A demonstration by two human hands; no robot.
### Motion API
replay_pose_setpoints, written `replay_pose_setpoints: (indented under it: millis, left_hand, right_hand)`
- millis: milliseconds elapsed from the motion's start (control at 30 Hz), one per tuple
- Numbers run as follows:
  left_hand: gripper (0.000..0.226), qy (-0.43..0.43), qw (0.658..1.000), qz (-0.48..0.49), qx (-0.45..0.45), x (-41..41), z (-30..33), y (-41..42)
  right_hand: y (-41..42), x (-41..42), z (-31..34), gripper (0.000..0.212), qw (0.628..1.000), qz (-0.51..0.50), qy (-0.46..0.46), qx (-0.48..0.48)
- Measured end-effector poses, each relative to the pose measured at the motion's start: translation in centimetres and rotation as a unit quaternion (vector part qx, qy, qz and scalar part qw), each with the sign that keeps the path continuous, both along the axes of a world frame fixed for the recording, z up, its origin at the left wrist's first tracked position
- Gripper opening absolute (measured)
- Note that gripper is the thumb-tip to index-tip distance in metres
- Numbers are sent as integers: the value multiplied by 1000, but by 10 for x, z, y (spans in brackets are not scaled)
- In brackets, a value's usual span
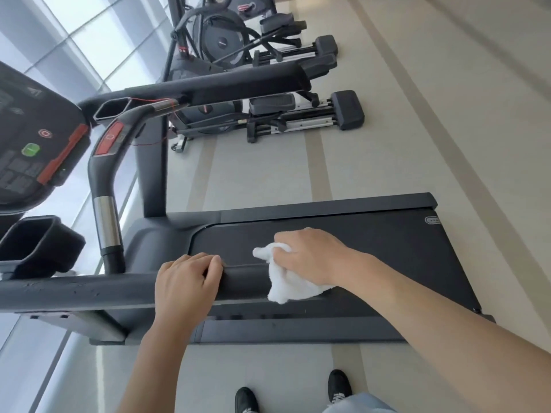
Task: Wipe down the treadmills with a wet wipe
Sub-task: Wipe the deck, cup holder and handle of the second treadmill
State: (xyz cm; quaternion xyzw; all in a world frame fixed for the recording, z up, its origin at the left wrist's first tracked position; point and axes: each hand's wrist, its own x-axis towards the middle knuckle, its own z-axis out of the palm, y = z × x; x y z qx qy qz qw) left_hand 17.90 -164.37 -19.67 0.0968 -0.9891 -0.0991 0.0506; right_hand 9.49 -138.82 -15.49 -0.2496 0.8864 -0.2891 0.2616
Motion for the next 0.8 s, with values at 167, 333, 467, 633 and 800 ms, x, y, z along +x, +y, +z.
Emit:
replay_pose_setpoints:
  millis: [167, 333, 467, 633, 800]
  left_hand:
    - [50, 0, 1000, 1, -5, -2, -1, 1]
    - [48, 20, 1000, -5, -1, 1, -1, 2]
    - [45, 29, 999, -17, -5, 3, -3, -1]
    - [42, 8, 999, -46, 18, 8, 4, -4]
    - [42, -26, 987, -136, 77, 7, 22, -19]
  right_hand:
    - [27, 8, -6, 32, 998, -62, -5, -15]
    - [-28, 4, 13, 30, 995, 35, 52, 82]
    - [-90, -5, 3, 41, 996, 45, -20, 79]
    - [-90, -4, -5, 40, 998, 34, -2, 55]
    - [-66, 26, 3, 29, 987, -21, 145, 62]
